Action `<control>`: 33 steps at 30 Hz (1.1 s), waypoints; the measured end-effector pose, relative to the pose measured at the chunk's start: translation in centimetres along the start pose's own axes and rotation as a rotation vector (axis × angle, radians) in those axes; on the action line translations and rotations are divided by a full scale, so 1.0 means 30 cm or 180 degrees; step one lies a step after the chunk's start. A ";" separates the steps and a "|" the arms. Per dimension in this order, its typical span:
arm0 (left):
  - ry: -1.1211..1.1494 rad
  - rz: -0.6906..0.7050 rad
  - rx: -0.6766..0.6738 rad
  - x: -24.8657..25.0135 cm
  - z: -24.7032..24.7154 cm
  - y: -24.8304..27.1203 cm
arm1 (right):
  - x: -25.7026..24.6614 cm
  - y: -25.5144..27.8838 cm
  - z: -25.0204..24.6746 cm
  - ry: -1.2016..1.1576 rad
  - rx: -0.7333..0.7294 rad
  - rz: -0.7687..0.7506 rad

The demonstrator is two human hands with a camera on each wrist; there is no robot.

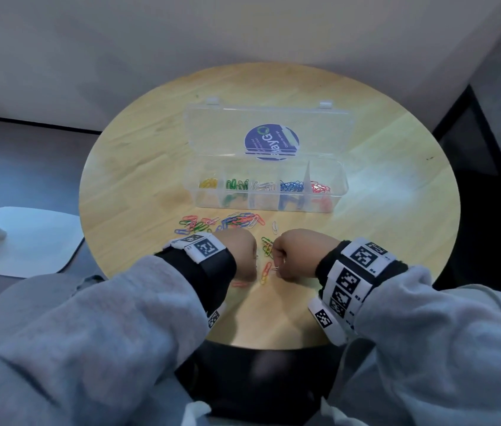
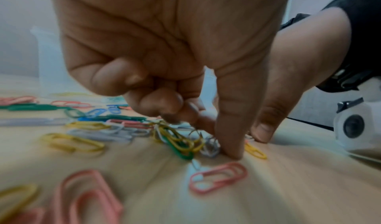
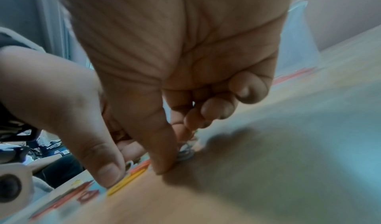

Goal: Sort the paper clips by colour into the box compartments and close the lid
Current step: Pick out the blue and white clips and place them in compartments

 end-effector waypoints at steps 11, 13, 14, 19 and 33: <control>0.3161 0.0106 0.0001 -0.100 -0.128 0.029 | 0.017 0.031 -0.020 -0.0307 -0.0120 -0.0128; 0.3870 0.0113 0.0095 -0.106 -0.150 0.036 | 0.037 0.035 -0.031 -0.0563 -0.0038 -0.0146; 0.4109 0.0100 0.0160 -0.107 -0.158 0.040 | 0.047 0.038 -0.041 -0.0716 0.0018 -0.0165; 0.3862 -0.0159 0.0220 -0.097 -0.149 0.039 | 0.098 0.041 -0.081 -0.2107 0.0155 -0.0142; -0.0439 0.0212 0.0273 -0.004 -0.054 0.028 | 0.130 0.028 -0.104 -0.4347 0.0212 0.0247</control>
Point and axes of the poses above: each hand's wrist, its own y-axis away from the middle knuckle, its own z-axis out of the palm, x = y × z, the point moved 1 cm from there along -y, towards the middle knuckle, and after that the axes turned 7 degrees about y, right-handed, at the moved point
